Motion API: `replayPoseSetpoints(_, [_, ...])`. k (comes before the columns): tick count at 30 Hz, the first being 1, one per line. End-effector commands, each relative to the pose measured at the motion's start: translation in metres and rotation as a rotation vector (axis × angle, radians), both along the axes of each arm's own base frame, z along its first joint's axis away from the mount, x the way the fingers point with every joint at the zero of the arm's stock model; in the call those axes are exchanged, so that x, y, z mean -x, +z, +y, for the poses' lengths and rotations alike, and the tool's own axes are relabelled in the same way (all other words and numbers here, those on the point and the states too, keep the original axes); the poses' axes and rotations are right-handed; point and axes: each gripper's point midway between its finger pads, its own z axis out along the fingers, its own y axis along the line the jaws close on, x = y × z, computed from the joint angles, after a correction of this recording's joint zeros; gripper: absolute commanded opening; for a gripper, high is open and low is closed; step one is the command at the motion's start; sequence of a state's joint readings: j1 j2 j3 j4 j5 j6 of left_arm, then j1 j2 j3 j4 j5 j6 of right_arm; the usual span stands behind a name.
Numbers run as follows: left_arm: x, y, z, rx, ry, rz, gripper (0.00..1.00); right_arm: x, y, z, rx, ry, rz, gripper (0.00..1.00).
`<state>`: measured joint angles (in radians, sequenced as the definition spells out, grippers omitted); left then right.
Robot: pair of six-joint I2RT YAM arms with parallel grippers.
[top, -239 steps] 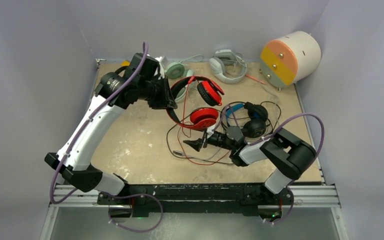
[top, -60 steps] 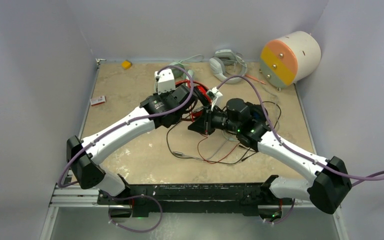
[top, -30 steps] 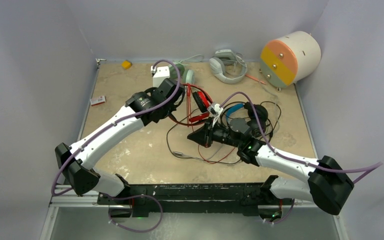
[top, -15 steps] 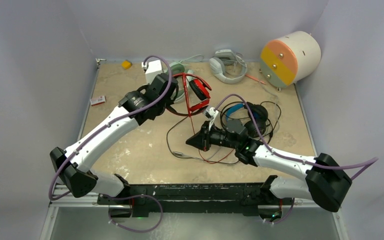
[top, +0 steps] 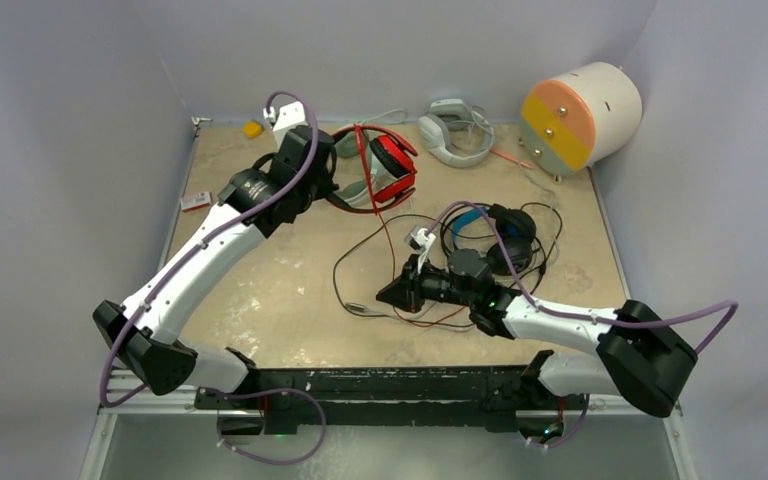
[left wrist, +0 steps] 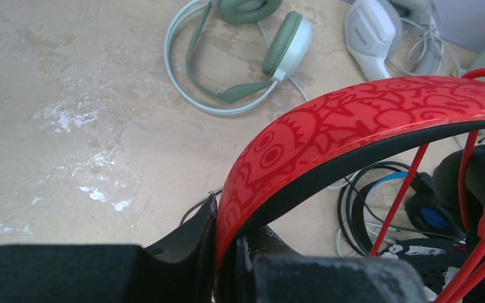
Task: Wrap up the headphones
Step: Wrap the headphones cable around the headphones.
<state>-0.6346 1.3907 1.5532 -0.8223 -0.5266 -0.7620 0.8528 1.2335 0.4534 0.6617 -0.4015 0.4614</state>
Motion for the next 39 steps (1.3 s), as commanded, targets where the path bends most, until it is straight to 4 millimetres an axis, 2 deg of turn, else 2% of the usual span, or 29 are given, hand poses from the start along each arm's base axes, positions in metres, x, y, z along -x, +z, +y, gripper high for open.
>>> replayPoseSetpoints(1, [-0.009, 0.057, -0.007, 0.122, -0.017, -0.138, 0.00, -0.004, 0.004, 0.005, -0.033, 0.004, -0.067, 0.13])
replayPoseSetpoints(13, [-0.018, 0.055, -0.002, 0.124, -0.022, -0.104, 0.00, 0.001, -0.022, -0.001, -0.002, 0.008, -0.043, 0.14])
replayPoseSetpoints(20, [-0.024, 0.049, 0.001, 0.143, -0.020, -0.084, 0.00, 0.010, -0.030, -0.006, -0.002, 0.022, -0.018, 0.16])
replayPoseSetpoints(24, [-0.025, 0.045, 0.002, 0.137, -0.016, -0.072, 0.00, 0.012, -0.031, -0.010, -0.003, 0.013, -0.018, 0.19])
replayPoseSetpoints(27, [-0.025, 0.041, 0.002, 0.130, -0.016, -0.067, 0.00, 0.011, -0.029, -0.012, 0.001, -0.004, -0.025, 0.25])
replayPoseSetpoints(39, [-0.023, 0.037, 0.002, 0.120, -0.028, -0.062, 0.00, 0.003, -0.022, -0.020, 0.052, -0.050, -0.052, 0.31])
